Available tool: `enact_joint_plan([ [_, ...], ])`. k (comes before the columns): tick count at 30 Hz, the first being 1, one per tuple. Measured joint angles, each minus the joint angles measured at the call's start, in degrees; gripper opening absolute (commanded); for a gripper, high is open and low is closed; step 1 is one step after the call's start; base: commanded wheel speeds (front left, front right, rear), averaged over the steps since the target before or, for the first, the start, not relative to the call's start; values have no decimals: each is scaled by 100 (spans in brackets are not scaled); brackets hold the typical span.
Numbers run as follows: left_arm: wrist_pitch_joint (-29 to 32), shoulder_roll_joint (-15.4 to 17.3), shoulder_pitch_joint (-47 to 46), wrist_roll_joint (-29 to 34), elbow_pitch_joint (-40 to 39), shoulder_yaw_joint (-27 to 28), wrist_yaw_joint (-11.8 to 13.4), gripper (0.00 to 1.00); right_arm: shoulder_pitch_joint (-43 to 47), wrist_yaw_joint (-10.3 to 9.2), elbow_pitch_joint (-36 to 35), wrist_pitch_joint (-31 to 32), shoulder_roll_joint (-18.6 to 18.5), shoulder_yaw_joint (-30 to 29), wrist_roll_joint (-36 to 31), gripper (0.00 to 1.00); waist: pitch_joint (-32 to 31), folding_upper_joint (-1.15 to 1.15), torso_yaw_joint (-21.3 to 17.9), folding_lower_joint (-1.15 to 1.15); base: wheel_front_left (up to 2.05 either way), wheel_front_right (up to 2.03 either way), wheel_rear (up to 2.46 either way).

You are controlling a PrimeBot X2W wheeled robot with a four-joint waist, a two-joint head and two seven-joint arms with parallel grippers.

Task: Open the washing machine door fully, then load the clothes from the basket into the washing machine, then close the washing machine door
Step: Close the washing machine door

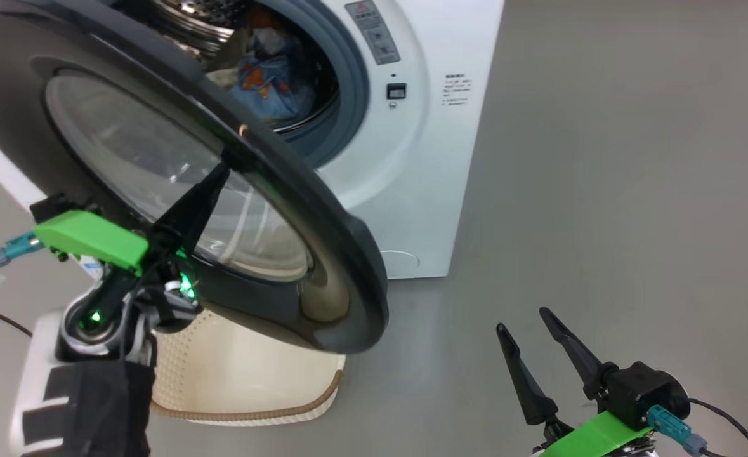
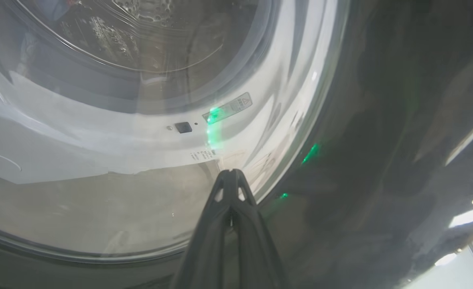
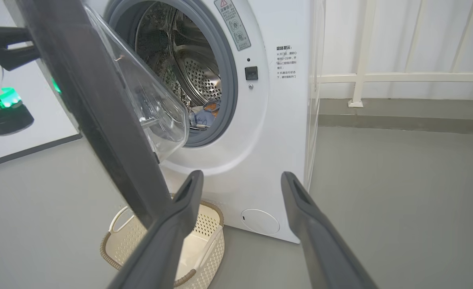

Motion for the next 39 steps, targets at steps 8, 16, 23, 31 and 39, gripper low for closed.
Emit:
enact_joint_plan([
  [8, -761, -4, -455, -207, 815, -505, -254, 0, -5, 0, 46, 0, -29, 108, 41, 100, 8, 0, -215, 0, 0, 0, 0],
  [16, -1237, -24, -610, -299, 1078, -899, -260, 0, -133, 0, 101, 0, -82, 169, 78, 100, -42, 0, -332, 0, 0, 0, 0],
  [23, -1489, 67, -595, 144, 1116, -1178, -261, 0, -120, 0, 104, 0, -83, 146, 93, 100, -149, 0, -326, 0, 0, 0, 0],
  [31, -2617, 584, -1, 1903, 1136, -2185, -279, 90, 58, 0, 77, 0, -68, -112, 93, 100, -322, 0, -269, 0, 0, 0, 0],
  [39, -3861, 645, 574, 3005, 1299, -2672, -103, 100, 313, 0, -7, 0, -74, -314, 81, 100, -495, 0, -162, 0, 0, 0, 0],
])
